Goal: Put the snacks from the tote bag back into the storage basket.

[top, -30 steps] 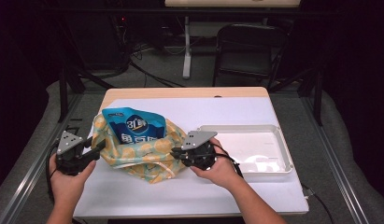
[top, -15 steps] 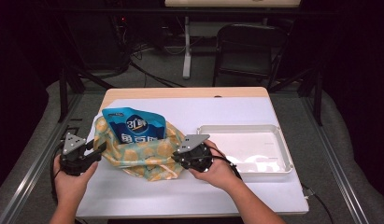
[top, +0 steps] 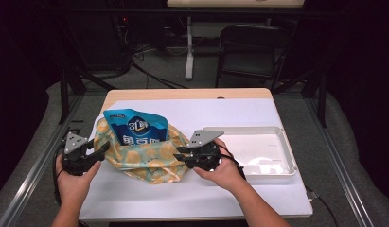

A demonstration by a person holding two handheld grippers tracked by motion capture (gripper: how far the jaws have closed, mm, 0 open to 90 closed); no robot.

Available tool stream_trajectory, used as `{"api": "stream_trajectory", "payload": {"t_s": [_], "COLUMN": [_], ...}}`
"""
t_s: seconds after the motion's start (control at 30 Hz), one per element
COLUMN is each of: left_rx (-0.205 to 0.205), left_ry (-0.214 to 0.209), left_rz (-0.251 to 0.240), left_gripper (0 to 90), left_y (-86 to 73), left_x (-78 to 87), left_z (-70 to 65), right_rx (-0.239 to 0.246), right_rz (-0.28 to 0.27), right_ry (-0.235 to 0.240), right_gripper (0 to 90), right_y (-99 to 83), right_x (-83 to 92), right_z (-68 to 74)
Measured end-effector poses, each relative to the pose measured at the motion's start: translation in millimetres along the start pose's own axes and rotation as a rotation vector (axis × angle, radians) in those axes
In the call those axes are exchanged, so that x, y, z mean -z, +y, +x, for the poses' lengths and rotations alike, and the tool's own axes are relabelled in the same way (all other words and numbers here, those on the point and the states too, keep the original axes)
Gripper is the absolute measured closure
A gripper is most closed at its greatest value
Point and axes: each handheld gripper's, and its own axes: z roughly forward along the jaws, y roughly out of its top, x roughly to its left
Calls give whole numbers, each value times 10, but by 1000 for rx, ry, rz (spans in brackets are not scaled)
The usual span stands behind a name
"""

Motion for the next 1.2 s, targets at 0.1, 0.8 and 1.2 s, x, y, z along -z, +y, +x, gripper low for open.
{"api": "stream_trajectory", "payload": {"t_s": [0.1,0.8,1.2], "left_rx": [-15,-81,-93], "left_ry": [6,30,55], "left_rz": [-18,-16,-9], "left_gripper": [497,613,886], "left_y": [44,384,469], "left_x": [59,68,-49], "left_z": [-9,4,43], "right_rx": [6,-21,-33], "right_rz": [-34,-108,-62], "right_ry": [-14,-100,-136], "right_gripper": [721,634,868], "right_y": [49,146,200], "right_x": [88,51,-82], "right_z": [3,-219,-319]}}
